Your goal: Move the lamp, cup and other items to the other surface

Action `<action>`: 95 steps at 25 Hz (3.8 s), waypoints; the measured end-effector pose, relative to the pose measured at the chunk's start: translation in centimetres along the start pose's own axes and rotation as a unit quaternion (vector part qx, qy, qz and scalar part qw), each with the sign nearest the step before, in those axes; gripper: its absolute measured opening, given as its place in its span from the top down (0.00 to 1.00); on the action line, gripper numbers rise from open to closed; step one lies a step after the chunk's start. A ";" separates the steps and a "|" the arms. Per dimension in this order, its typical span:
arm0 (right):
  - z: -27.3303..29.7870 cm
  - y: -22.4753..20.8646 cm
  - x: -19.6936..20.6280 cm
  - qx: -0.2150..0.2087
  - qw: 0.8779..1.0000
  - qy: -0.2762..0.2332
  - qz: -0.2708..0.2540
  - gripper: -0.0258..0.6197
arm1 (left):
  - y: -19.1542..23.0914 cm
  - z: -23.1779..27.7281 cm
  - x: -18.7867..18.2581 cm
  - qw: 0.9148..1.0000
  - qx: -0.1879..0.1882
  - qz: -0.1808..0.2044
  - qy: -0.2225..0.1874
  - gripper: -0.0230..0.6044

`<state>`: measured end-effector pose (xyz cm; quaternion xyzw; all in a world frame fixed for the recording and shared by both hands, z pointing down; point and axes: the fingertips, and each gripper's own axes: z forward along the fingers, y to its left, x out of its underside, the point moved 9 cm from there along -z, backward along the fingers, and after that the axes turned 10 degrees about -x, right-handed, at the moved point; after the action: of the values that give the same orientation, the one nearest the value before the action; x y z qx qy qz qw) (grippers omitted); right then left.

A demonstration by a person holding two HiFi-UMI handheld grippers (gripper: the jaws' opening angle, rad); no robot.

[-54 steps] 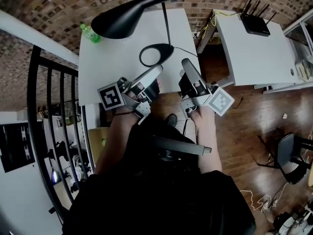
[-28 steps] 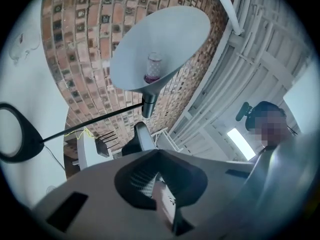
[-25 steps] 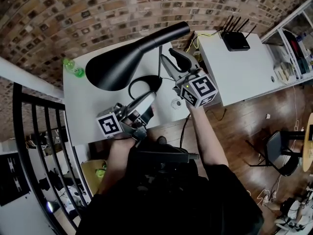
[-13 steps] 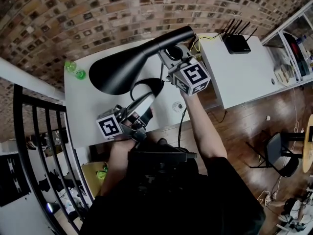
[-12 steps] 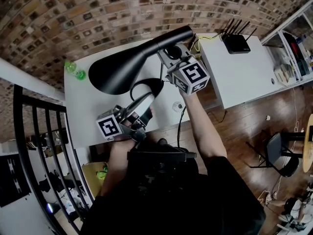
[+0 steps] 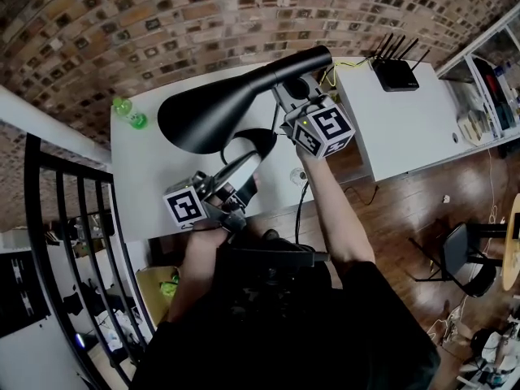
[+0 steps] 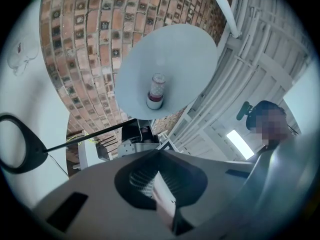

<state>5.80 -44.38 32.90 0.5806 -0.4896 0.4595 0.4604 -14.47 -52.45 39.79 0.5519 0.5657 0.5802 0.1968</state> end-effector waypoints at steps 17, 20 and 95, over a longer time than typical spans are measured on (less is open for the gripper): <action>-6.6 -1.3 -4.9 0.122 0.992 0.017 0.018 0.94 | 0.5 1.7 0.1 0.998 0.040 -0.022 0.051 0.96; -9.2 -1.9 -6.2 0.154 0.988 0.016 0.025 0.94 | 0.6 3.0 0.3 0.995 0.057 -0.027 0.072 0.96; -78.3 8.8 -15.0 0.512 0.858 0.017 0.035 0.94 | -14.1 28.1 45.6 0.915 0.168 -0.069 0.361 0.96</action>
<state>-10.87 34.06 30.93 0.7088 -0.1970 0.6714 0.0898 -10.08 2.81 39.51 0.2896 0.7240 0.6213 -0.0769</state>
